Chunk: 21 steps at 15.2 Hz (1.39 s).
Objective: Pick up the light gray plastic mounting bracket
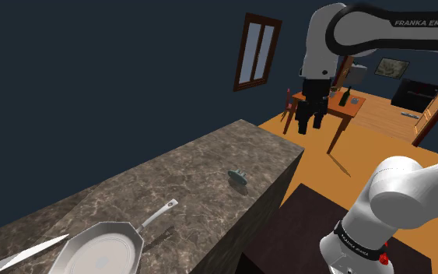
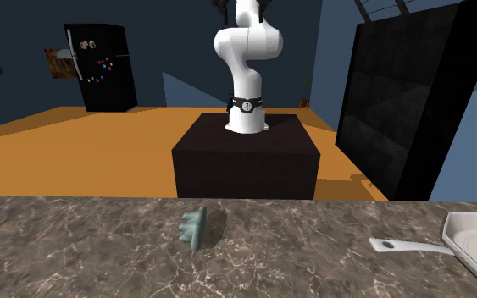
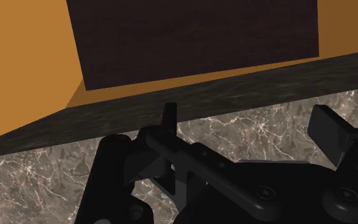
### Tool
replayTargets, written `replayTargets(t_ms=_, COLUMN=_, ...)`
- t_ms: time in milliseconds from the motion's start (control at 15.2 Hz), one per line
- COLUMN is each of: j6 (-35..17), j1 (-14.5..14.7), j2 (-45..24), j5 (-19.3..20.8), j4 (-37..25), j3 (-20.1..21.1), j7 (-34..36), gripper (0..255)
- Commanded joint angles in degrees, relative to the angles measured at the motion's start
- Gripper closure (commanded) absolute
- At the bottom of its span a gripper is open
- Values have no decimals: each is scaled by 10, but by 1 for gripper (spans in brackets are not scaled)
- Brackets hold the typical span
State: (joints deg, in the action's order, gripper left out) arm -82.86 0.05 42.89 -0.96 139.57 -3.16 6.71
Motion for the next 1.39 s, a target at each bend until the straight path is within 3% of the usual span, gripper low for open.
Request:
replayTargets(t_ms=0, j6=0, j1=0, j2=0, j5=0, j4=0, j3=0, j7=0, gripper=0)
replayTargets(t_ms=660, j6=-238, j1=-10, j2=-111, j5=19, j4=96, j3=-26, j7=-25, gripper=0)
replayTargets(t_ms=1320, j6=-478, j1=-12, j2=-315, j5=12, j4=99, j3=-53, j7=-59, gripper=0)
